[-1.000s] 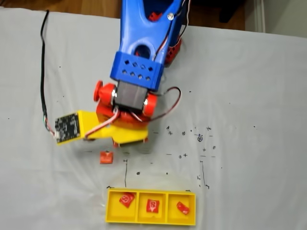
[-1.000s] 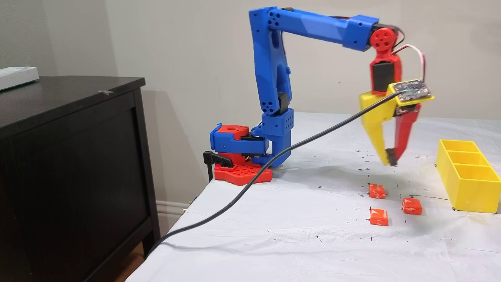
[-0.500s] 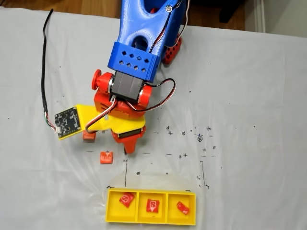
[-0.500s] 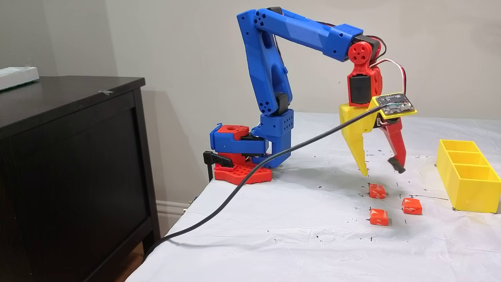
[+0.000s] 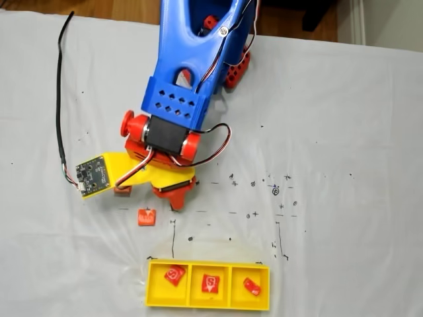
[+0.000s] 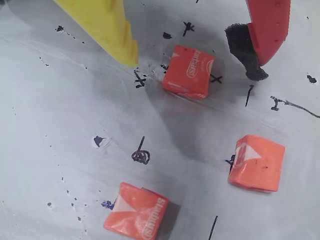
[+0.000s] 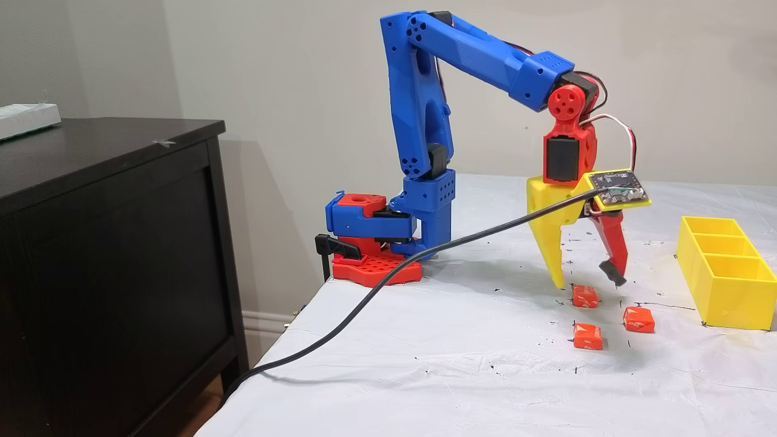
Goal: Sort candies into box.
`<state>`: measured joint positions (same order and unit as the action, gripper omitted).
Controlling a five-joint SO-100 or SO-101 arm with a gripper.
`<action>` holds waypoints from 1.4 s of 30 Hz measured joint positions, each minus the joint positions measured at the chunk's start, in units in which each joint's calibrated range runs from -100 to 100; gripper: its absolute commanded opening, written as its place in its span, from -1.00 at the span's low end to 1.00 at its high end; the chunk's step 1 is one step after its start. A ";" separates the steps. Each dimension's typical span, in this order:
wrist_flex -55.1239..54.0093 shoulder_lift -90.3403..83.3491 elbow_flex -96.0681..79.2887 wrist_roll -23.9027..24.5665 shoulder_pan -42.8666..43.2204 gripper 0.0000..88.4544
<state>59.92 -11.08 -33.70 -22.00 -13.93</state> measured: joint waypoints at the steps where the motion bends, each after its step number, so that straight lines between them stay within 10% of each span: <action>1: -0.40 0.59 0.00 0.00 0.00 -0.38; 15: -3.10 5.84 0.09 1.66 1.56 -0.40; 26: -4.21 7.95 1.63 2.15 2.58 -0.96; 42: -2.30 -3.98 1.54 3.52 3.51 -1.00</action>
<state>57.62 -15.06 -32.16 -18.49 -10.42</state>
